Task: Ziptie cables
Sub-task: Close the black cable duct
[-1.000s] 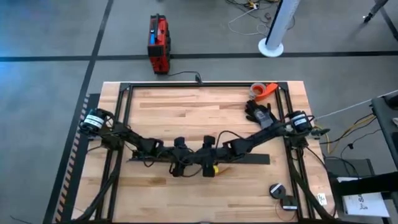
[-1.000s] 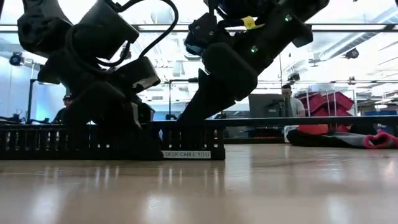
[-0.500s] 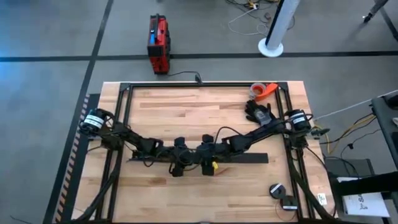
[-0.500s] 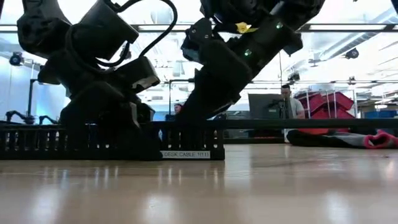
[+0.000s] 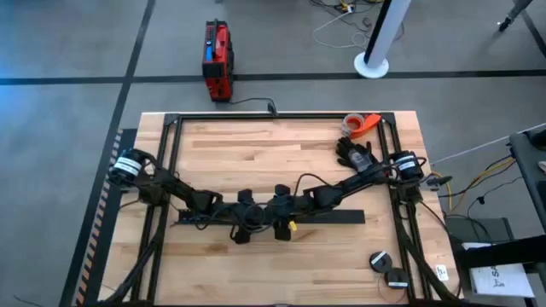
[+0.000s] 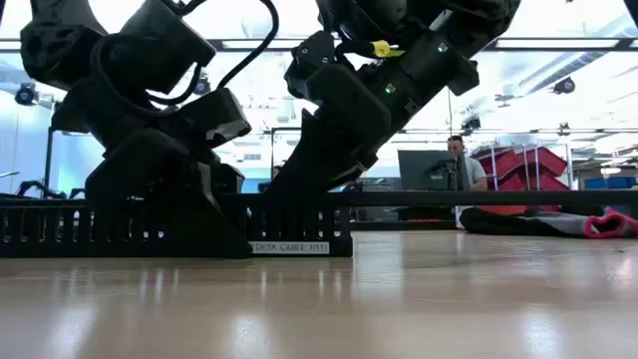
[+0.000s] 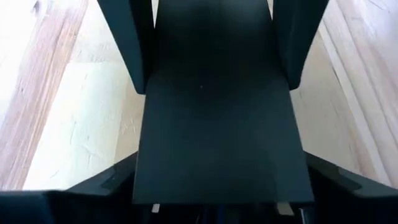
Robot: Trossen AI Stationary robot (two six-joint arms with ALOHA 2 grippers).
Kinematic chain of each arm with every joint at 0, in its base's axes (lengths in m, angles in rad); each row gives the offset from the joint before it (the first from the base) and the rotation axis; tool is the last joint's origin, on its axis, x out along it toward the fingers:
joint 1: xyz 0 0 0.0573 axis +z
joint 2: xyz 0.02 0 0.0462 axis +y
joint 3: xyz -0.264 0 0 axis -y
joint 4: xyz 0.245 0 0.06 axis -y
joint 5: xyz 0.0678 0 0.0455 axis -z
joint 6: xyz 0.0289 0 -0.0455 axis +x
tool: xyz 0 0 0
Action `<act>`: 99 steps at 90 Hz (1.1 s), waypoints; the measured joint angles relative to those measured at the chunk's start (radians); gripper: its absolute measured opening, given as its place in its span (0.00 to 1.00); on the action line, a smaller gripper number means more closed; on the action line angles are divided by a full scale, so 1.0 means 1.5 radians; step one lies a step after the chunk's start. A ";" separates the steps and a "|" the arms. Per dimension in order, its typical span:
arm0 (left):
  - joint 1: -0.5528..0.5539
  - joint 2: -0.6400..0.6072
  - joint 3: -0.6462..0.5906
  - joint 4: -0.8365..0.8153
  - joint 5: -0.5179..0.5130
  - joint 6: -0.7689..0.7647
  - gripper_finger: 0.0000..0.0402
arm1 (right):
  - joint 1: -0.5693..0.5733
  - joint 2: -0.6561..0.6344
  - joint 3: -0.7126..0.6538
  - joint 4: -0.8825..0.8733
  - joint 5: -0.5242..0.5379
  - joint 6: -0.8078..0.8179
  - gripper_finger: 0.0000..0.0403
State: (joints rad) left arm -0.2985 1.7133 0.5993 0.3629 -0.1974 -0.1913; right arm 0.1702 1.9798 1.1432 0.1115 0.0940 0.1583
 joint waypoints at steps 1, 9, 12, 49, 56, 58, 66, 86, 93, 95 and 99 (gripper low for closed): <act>0.000 -0.004 0.000 -0.006 0.000 0.000 0.75 | 0.000 0.000 0.000 -0.001 0.000 0.001 0.54; 0.000 -0.034 -0.002 -0.054 -0.001 0.005 0.78 | -0.001 -0.001 0.000 -0.010 0.002 0.001 0.54; 0.000 -0.046 -0.002 -0.073 -0.002 0.007 0.79 | -0.001 -0.001 0.000 -0.012 0.002 0.001 0.54; -0.009 -0.197 -0.084 -0.199 -0.015 -0.045 0.81 | 0.000 -0.001 0.000 -0.020 0.000 -0.002 0.54; -0.010 -0.207 -0.129 -0.156 -0.015 -0.068 0.80 | 0.000 -0.001 -0.001 -0.020 0.000 -0.002 0.54; -0.010 -0.208 -0.143 -0.138 -0.015 -0.078 0.79 | 0.000 -0.001 -0.001 -0.020 0.000 -0.002 0.54; -0.010 -0.200 -0.186 -0.059 -0.023 -0.119 0.76 | 0.000 -0.002 -0.001 -0.018 0.001 -0.006 0.54; -0.010 -0.137 -0.233 0.072 -0.031 -0.125 0.59 | -0.003 -0.002 -0.002 -0.019 0.004 -0.015 0.54; -0.010 -0.120 -0.233 0.101 -0.029 -0.114 0.56 | -0.003 -0.003 -0.004 -0.020 0.001 -0.015 0.54; -0.010 -0.116 -0.233 0.107 -0.029 -0.111 0.55 | -0.003 -0.003 -0.004 -0.020 0.001 -0.015 0.54; -0.010 -0.112 -0.233 0.119 -0.029 -0.108 0.55 | -0.003 -0.003 -0.004 -0.020 0.000 -0.016 0.54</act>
State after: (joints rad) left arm -0.3134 1.5447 0.2497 0.5410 -0.2409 -0.3527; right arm 0.1658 1.9755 1.1377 0.0820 0.0936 0.1345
